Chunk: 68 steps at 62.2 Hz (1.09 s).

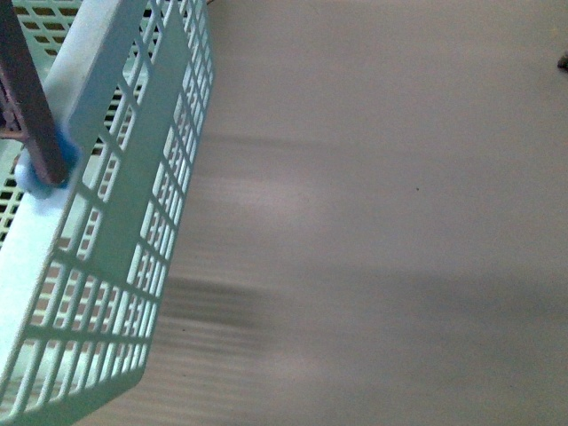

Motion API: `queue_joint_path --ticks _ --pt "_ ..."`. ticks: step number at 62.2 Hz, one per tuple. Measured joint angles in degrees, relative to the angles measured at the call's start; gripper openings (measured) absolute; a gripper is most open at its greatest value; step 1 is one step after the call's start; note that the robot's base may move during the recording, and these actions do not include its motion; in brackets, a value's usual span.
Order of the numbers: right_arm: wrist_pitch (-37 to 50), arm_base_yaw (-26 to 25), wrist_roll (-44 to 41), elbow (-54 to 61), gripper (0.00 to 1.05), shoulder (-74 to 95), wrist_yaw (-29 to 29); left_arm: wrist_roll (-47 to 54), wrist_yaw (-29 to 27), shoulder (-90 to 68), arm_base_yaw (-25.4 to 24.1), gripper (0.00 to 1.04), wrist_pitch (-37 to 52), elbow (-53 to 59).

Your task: Pick mango and avocado into basket

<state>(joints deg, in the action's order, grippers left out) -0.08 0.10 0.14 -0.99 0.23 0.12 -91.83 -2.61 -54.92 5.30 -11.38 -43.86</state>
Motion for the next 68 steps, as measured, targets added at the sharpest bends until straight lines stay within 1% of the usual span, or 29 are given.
queue_joint_path --ticks 68 --pt "0.0 0.0 0.0 0.0 0.96 0.0 0.0 0.0 0.0 0.0 0.0 0.16 0.0 0.0"
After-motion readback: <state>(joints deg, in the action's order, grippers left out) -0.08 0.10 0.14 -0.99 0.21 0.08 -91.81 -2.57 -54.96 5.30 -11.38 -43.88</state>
